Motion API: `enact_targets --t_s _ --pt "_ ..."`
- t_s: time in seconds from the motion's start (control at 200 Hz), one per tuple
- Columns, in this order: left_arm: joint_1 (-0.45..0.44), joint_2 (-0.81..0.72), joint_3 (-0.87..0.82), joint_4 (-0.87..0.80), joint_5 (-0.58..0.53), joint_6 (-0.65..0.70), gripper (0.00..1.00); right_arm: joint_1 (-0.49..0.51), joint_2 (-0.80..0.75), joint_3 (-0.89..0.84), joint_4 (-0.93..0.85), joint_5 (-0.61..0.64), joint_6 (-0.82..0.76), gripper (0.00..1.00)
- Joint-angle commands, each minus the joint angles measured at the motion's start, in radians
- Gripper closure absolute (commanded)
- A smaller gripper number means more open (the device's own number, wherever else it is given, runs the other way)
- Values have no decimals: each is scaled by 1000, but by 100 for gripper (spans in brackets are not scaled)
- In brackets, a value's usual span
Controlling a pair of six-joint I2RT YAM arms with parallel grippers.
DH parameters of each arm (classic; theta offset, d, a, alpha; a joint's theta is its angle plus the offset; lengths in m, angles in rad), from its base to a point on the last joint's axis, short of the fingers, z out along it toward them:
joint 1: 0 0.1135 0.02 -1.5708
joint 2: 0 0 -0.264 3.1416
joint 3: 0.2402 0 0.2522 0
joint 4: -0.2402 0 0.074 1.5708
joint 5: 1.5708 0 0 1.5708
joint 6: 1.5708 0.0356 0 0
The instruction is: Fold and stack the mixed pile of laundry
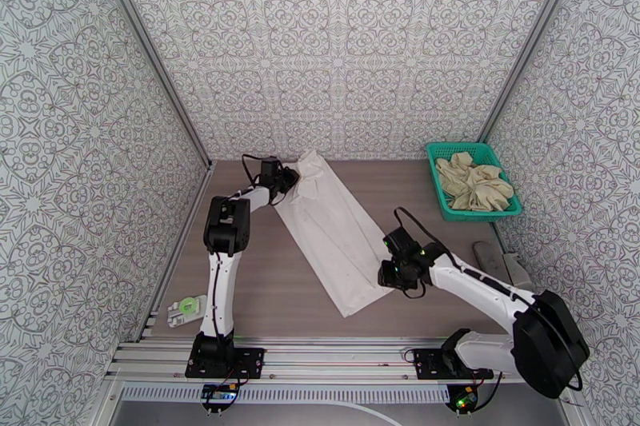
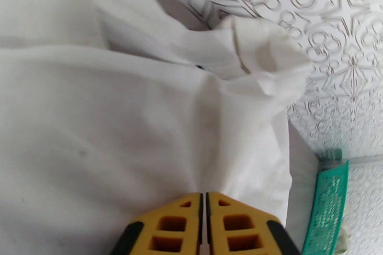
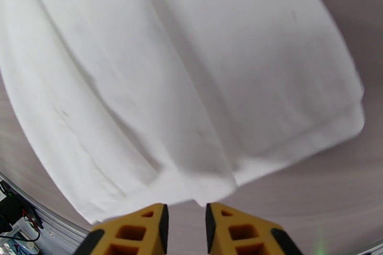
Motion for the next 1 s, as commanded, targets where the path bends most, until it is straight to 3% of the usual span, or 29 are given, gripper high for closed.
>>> enact_targets --t_s 0.0,0.155,0.345,0.705,0.995 --pt "-3 -126 -12 -118 -5 74 80 -3 127 75 28 64 -136 75" --pt "4 -251 -80 -210 -28 150 78 -2 286 111 101 28 -171 80" --pt "12 -435 -232 -247 -15 231 78 52 325 42 151 -31 -106 80" --pt "29 -595 -443 -293 -10 312 78 404 302 -68 192 -78 154 75" --pt "-2 -552 -471 -262 7 322 78 611 299 -11 102 -33 201 73"
